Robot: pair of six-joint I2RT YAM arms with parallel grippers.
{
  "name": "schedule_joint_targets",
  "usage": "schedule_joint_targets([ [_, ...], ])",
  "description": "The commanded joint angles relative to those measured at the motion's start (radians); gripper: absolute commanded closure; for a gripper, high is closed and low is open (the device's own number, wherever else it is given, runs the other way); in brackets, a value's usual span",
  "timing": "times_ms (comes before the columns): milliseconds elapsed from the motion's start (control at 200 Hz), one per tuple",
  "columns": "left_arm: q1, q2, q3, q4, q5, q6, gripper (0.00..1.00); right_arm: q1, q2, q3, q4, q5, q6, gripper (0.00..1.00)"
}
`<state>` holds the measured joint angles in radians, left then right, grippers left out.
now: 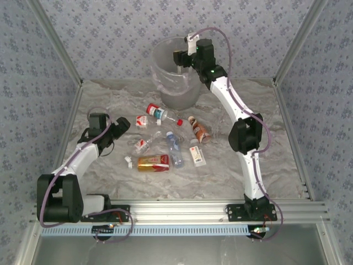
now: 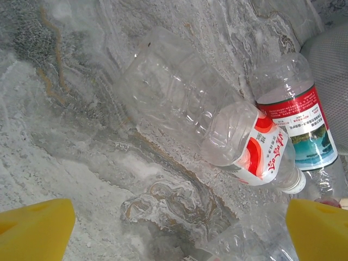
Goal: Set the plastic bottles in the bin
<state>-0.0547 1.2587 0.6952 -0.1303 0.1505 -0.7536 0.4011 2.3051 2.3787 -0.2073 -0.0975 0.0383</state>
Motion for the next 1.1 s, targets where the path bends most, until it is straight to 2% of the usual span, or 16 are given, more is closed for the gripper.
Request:
schedule_joint_targets([
  [0, -0.002, 0.002, 0.033, 0.006, 0.025, -0.011, 0.0, 0.011, -0.022, 0.048, -0.104, -0.024, -0.017, 0.28],
  [150, -0.002, 0.007, 0.04, -0.001, 0.025, -0.011, 0.01, 0.016, -0.037, 0.05, -0.153, -0.01, -0.017, 0.18],
  [405, -0.003, 0.041, 0.07, -0.02, 0.038, -0.019, 0.01, 0.025, -0.086, 0.05, -0.179, 0.039, -0.014, 0.14],
  [645, -0.004, 0.069, 0.086, -0.027, 0.054, -0.028, 0.01, 0.037, -0.201, -0.002, -0.219, 0.059, -0.018, 0.09],
  [785, -0.004, 0.077, 0.09, -0.035, 0.054, -0.031, 0.01, 0.043, -0.324, -0.153, -0.182, 0.085, -0.026, 0.07],
  [939, -0.006, 0.084, 0.091, -0.04, 0.051, -0.042, 0.01, 0.045, -0.497, -0.413, -0.088, 0.099, -0.006, 0.04],
  [1094, -0.008, 0.098, 0.097, -0.048, 0.051, -0.062, 0.0, 0.044, -0.672, -0.678, -0.003, 0.168, 0.044, 0.0],
])
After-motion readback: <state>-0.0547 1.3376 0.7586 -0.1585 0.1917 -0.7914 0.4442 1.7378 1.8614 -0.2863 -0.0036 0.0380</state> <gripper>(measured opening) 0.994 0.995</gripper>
